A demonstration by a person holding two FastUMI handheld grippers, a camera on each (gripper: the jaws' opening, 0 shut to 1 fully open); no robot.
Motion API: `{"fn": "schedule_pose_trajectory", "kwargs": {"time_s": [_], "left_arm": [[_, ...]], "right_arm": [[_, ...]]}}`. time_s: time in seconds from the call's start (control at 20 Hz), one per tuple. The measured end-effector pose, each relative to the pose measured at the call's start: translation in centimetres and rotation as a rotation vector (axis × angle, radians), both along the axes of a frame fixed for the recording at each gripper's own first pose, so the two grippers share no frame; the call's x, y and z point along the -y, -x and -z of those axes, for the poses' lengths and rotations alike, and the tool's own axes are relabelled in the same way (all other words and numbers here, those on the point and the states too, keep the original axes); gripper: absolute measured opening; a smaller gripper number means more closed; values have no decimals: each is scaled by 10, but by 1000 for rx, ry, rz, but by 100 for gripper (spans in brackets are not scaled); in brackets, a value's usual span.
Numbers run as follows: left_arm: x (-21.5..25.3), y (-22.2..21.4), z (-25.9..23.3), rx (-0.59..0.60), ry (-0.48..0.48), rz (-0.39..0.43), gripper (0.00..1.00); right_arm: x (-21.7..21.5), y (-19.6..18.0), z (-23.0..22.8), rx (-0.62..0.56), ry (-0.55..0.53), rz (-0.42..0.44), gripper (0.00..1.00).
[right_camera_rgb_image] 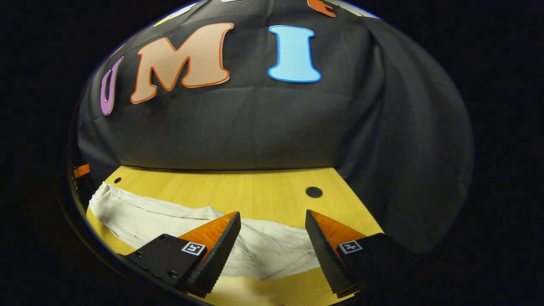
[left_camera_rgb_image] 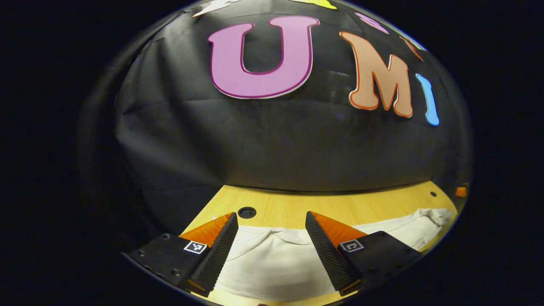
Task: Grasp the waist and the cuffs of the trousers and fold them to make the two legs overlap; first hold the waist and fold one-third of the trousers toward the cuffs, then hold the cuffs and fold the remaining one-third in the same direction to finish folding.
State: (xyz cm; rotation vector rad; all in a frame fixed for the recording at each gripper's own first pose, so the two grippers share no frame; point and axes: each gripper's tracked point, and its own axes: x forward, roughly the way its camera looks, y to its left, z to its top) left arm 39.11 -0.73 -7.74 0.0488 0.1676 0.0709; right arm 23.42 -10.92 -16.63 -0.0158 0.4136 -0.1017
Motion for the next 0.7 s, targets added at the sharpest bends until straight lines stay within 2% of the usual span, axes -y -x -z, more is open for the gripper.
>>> {"fn": "schedule_pose_trajectory", "kwargs": {"time_s": [0.1, 0.35, 0.65, 0.7], "left_arm": [[0, 12, -13, 19, 19, -12, 96], [13, 52, -30, 35, -74, -33, 95], [38, 102, -34, 38, -90, -67, 94], [40, 107, -32, 36, -97, -72, 94]], "right_arm": [[24, 11, 14, -30, -31, 46, 98], [67, 30, 61, -100, -123, 127, 98], [72, 33, 120, -196, -276, 141, 98], [70, 31, 125, -201, -309, 143, 92]]}}
